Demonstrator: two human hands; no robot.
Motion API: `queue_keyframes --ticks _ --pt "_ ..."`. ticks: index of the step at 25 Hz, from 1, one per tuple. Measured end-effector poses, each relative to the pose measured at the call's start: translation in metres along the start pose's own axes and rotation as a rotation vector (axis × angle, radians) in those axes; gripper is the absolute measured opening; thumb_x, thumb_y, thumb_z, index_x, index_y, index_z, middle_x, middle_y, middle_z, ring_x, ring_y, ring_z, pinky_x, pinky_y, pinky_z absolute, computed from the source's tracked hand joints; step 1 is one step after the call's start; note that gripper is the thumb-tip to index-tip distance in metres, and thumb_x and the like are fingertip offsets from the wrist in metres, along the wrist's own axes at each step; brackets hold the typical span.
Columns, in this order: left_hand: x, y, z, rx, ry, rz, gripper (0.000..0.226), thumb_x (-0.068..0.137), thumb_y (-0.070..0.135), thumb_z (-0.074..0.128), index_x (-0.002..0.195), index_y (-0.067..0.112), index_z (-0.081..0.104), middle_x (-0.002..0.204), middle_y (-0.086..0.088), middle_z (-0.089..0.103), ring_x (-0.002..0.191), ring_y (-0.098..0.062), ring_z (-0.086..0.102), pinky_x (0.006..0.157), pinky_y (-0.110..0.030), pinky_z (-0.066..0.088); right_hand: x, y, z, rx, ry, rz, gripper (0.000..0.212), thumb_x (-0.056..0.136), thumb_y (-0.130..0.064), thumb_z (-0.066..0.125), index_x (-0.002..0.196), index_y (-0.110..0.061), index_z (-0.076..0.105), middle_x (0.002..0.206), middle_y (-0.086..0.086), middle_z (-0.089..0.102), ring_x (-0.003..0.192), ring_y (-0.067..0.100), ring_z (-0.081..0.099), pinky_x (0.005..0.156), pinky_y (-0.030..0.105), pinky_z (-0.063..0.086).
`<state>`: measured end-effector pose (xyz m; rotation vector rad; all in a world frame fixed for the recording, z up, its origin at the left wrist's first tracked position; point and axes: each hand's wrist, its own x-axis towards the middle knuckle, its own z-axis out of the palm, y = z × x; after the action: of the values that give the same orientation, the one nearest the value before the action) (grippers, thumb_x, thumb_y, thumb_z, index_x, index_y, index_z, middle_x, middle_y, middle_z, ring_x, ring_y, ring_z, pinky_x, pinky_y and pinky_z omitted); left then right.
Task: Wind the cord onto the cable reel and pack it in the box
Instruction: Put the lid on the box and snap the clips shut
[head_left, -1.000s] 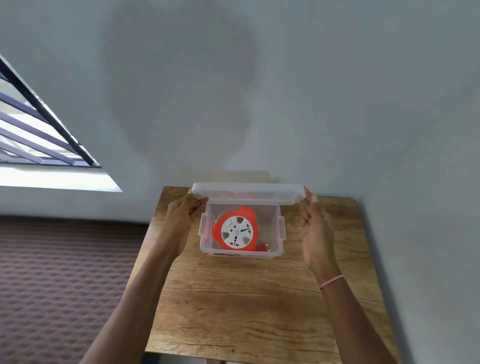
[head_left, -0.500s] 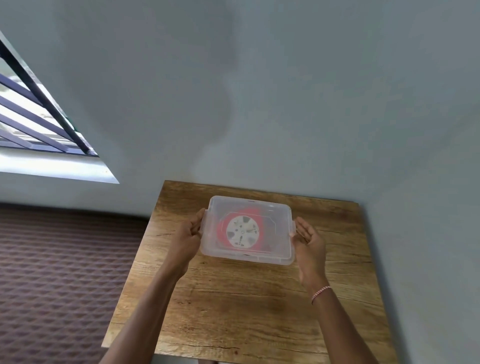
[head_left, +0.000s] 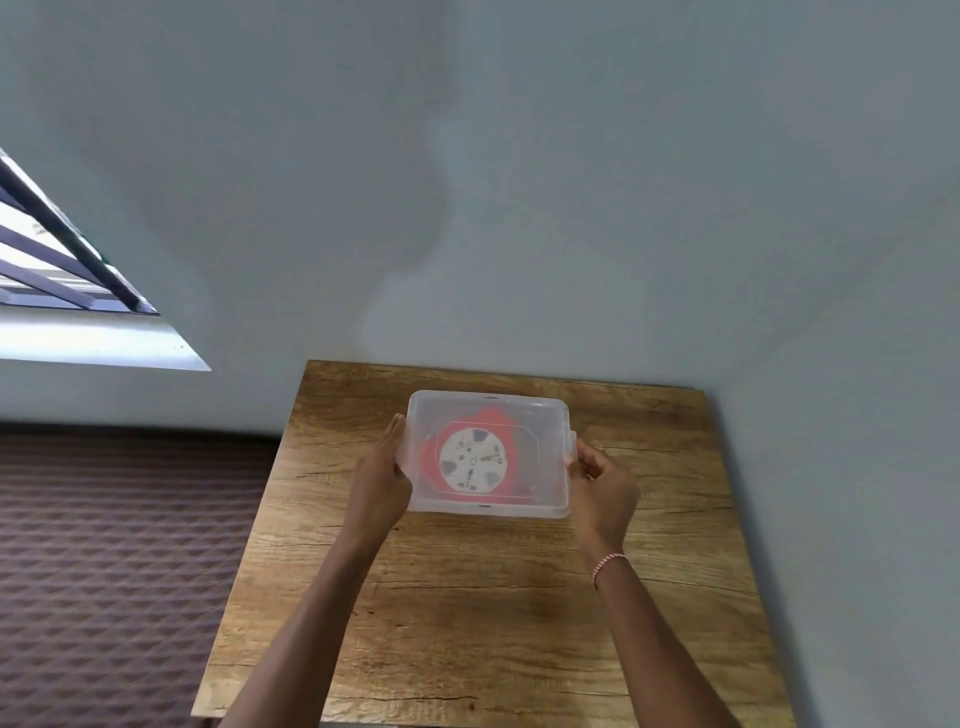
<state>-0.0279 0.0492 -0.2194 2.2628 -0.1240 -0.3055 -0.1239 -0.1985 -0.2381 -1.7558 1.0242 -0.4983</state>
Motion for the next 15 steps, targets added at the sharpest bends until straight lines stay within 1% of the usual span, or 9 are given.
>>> queue_keyframes --ticks 2,4,5,6,7,8,11,13,15 --pt "0.005 -0.002 -0.002 0.023 -0.005 -0.023 0.075 0.096 -0.013 0.058 0.162 0.019 0.041 0.158 -0.002 0.056 0.083 -0.010 0.070 0.060 -0.018 0.057 0.004 -0.001 -0.003 -0.047 -0.027 0.003 0.029 0.086 -0.016 0.081 0.115 -0.021 0.078 0.098 -0.017 0.077 0.085 -0.005 0.071 0.076 0.023 0.062" --pt "0.010 -0.004 -0.005 0.022 -0.001 -0.036 0.075 0.093 -0.012 0.061 0.159 0.020 0.047 0.159 0.004 0.055 0.073 -0.004 0.065 0.059 -0.017 0.056 0.010 -0.003 -0.005 -0.085 -0.052 0.024 0.028 0.085 -0.017 0.083 0.112 -0.022 0.078 0.097 -0.015 0.078 0.084 -0.003 0.071 0.077 0.026 0.063" --pt "0.011 -0.004 -0.006 0.011 0.000 -0.041 0.072 0.093 -0.010 0.063 0.157 0.022 0.051 0.148 0.003 0.066 0.074 -0.003 0.066 0.062 -0.018 0.058 0.013 -0.004 -0.005 -0.094 -0.063 0.039 0.027 0.084 -0.017 0.083 0.110 -0.021 0.079 0.097 -0.013 0.078 0.084 -0.002 0.071 0.079 0.029 0.063" --pt "0.012 -0.003 -0.007 -0.007 -0.004 -0.047 0.069 0.094 -0.007 0.064 0.154 0.025 0.054 0.129 0.003 0.077 0.077 -0.005 0.070 0.067 -0.025 0.062 0.015 -0.004 -0.006 -0.102 -0.073 0.054 0.026 0.083 -0.017 0.084 0.109 -0.020 0.079 0.097 -0.011 0.078 0.085 0.000 0.072 0.080 0.031 0.064" --pt "0.012 -0.003 -0.008 -0.041 -0.009 -0.051 0.066 0.094 -0.005 0.064 0.151 0.027 0.059 0.113 0.005 0.080 0.083 -0.010 0.074 0.071 -0.033 0.065 0.018 -0.005 -0.006 -0.110 -0.082 0.069 0.026 0.083 -0.016 0.084 0.108 -0.020 0.079 0.098 -0.010 0.078 0.085 0.002 0.072 0.080 0.032 0.064" --pt "0.013 -0.001 -0.009 -0.088 -0.013 -0.057 0.061 0.093 -0.006 0.065 0.145 0.027 0.064 0.111 0.008 0.081 0.089 -0.013 0.077 0.073 -0.038 0.067 0.019 -0.005 -0.007 -0.112 -0.090 0.084 0.026 0.083 -0.015 0.084 0.108 -0.020 0.079 0.098 -0.009 0.078 0.085 0.003 0.072 0.080 0.032 0.064" --pt "0.017 0.002 -0.012 -0.191 -0.012 -0.091 0.050 0.088 -0.007 0.073 0.132 0.016 0.073 0.137 0.003 0.072 0.114 -0.020 0.075 0.081 -0.036 0.064 0.024 -0.005 -0.009 -0.122 -0.112 0.093 0.024 0.083 -0.014 0.084 0.106 -0.019 0.080 0.097 -0.008 0.079 0.084 0.006 0.073 0.080 0.030 0.063" --pt "0.022 0.001 -0.014 -0.146 -0.021 -0.117 0.052 0.086 -0.006 0.076 0.134 0.013 0.072 0.143 0.000 0.068 0.127 -0.025 0.068 0.087 -0.033 0.059 0.027 -0.008 -0.010 -0.172 -0.122 0.076 0.023 0.082 -0.013 0.085 0.104 -0.019 0.080 0.095 -0.006 0.078 0.081 0.005 0.072 0.078 0.029 0.062" --pt "0.028 0.002 -0.016 -0.051 -0.014 -0.138 0.047 0.083 -0.008 0.076 0.127 0.009 0.076 0.139 -0.002 0.070 0.121 -0.030 0.072 0.083 -0.037 0.061 0.028 -0.011 -0.007 -0.232 -0.109 0.046 0.022 0.083 -0.011 0.084 0.104 -0.017 0.080 0.094 -0.004 0.078 0.078 0.005 0.070 0.077 0.027 0.060"
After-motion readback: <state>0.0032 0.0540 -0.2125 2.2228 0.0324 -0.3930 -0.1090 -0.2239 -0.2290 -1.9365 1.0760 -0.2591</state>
